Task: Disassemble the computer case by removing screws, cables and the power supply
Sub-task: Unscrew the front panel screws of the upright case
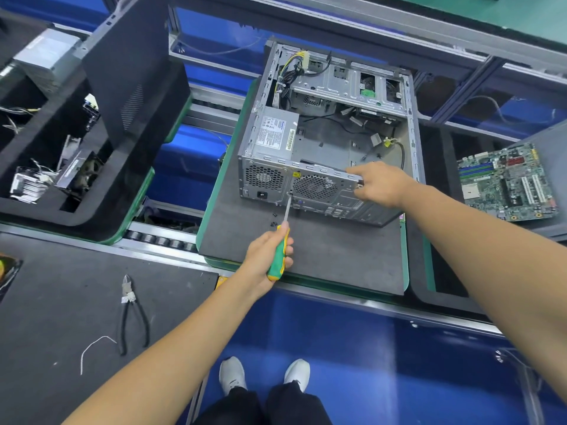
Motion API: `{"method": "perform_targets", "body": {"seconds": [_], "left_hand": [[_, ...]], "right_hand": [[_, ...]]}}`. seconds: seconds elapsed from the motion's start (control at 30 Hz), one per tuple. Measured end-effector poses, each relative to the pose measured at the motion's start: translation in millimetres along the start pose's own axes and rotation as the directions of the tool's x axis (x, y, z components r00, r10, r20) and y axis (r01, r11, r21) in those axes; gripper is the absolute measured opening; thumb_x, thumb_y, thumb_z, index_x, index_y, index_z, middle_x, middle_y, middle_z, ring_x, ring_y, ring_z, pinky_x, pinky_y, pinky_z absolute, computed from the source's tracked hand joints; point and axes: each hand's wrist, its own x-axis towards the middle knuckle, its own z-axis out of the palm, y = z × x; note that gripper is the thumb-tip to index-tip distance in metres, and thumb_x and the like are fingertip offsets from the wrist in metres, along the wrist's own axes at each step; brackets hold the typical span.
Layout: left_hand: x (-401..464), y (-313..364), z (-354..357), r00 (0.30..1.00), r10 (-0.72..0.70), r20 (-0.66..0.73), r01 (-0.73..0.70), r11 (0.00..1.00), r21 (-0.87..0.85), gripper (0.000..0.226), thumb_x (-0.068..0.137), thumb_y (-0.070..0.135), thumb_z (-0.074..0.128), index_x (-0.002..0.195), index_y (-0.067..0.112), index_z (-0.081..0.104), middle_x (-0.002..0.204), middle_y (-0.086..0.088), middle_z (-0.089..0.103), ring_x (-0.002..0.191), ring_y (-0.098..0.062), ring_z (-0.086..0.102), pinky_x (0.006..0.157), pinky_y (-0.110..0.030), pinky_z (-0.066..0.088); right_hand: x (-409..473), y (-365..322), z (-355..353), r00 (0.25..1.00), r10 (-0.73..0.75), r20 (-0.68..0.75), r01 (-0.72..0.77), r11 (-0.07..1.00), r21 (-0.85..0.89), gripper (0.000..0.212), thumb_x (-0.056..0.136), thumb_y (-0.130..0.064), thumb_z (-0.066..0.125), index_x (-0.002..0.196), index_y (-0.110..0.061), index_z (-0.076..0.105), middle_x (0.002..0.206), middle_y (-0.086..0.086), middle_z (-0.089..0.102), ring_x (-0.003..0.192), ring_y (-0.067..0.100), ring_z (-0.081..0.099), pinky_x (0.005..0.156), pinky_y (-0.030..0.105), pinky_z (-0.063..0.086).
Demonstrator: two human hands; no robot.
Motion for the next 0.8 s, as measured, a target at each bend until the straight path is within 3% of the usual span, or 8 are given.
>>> {"method": "perform_targets", "body": {"seconds": [0.07,0.17,0.27,0.37,0.47,0.6,0.67,0.8], "left_hand": [[0,-3,1,0.992,-0.063,0.106,0.077,0.988,-0.136,0.036,0.081,0.042,0.078,0.096,0.014,0.061,0.077,0.000,0.061,0.054,-0.006,0.055,0.044,-0.017,0.046],[1,-6,-2,0.992,-0.029,0.126,0.045,0.992,-0.122,0.041,0.083,0.044,0.076,0.103,0.011,0.063,0.083,-0.003,0.064,0.063,-0.008,0.062,0.051,-0.018,0.052],[-1,-9,-1,1.000,0.005,0.030,-0.005,1.000,0.003,0.037,0.090,0.047,0.074,0.104,0.013,0.066,0.087,-0.002,0.072,0.077,-0.013,0.072,0.058,-0.025,0.057],[-3,-16,5,0.964,0.194,-0.182,-0.142,0.954,0.264,0.035,0.096,0.052,0.066,0.096,0.016,0.065,0.087,0.003,0.075,0.067,-0.005,0.067,0.058,-0.029,0.054],[-5,-19,8,0.845,0.487,-0.220,-0.219,0.691,0.689,0.032,0.095,0.062,0.059,0.096,0.030,0.053,0.088,0.010,0.067,0.071,-0.007,0.065,0.065,-0.036,0.050],[-5,-18,-1,0.706,0.694,-0.142,-0.240,0.424,0.873,0.040,0.087,0.048,0.077,0.096,0.029,0.042,0.094,0.011,0.052,0.077,-0.007,0.055,0.057,-0.032,0.044],[-1,-16,-7,0.710,0.690,-0.143,-0.290,0.472,0.833,0.036,0.088,0.044,0.078,0.091,0.026,0.047,0.088,0.007,0.061,0.073,-0.009,0.063,0.058,-0.034,0.050],[3,-11,-11,0.864,0.468,-0.184,-0.321,0.795,0.515,0.037,0.084,0.042,0.083,0.090,0.016,0.057,0.077,0.000,0.067,0.057,-0.012,0.068,0.052,-0.033,0.058]], "right_hand": [[0,1,0,1.000,-0.001,-0.008,0.001,1.000,-0.001,0.061,0.091,-0.025,0.062,0.151,-0.024,0.047,0.062,-0.016,0.049,0.089,0.023,0.054,0.068,0.033,0.033],[0,2,0,1.000,0.004,-0.009,-0.004,1.000,0.003,0.061,0.091,-0.025,0.062,0.150,-0.025,0.047,0.073,-0.007,0.062,0.092,0.023,0.055,0.070,0.033,0.036],[1,2,1,1.000,0.012,-0.019,-0.012,1.000,0.005,0.062,0.091,-0.026,0.062,0.151,-0.026,0.047,0.079,-0.002,0.067,0.093,0.024,0.056,0.069,0.034,0.037],[1,4,3,1.000,0.013,-0.027,-0.013,1.000,-0.008,0.061,0.090,-0.027,0.061,0.150,-0.027,0.048,0.085,0.001,0.071,0.089,0.023,0.056,0.069,0.034,0.039],[2,6,4,0.999,0.018,-0.033,-0.018,1.000,-0.008,0.061,0.091,-0.029,0.061,0.150,-0.028,0.047,0.101,0.004,0.074,0.099,0.026,0.061,0.073,0.034,0.040],[5,8,6,0.999,0.013,-0.041,-0.014,1.000,-0.008,0.062,0.090,-0.030,0.062,0.150,-0.027,0.046,0.123,0.007,0.070,0.109,0.028,0.062,0.077,0.035,0.042],[5,8,5,0.999,0.013,-0.037,-0.014,1.000,-0.012,0.062,0.090,-0.030,0.061,0.150,-0.028,0.046,0.121,0.007,0.071,0.105,0.028,0.062,0.075,0.035,0.042],[4,6,5,1.000,0.016,-0.025,-0.016,1.000,0.001,0.061,0.090,-0.028,0.062,0.149,-0.027,0.048,0.086,-0.003,0.070,0.087,0.023,0.058,0.067,0.033,0.038]]}}
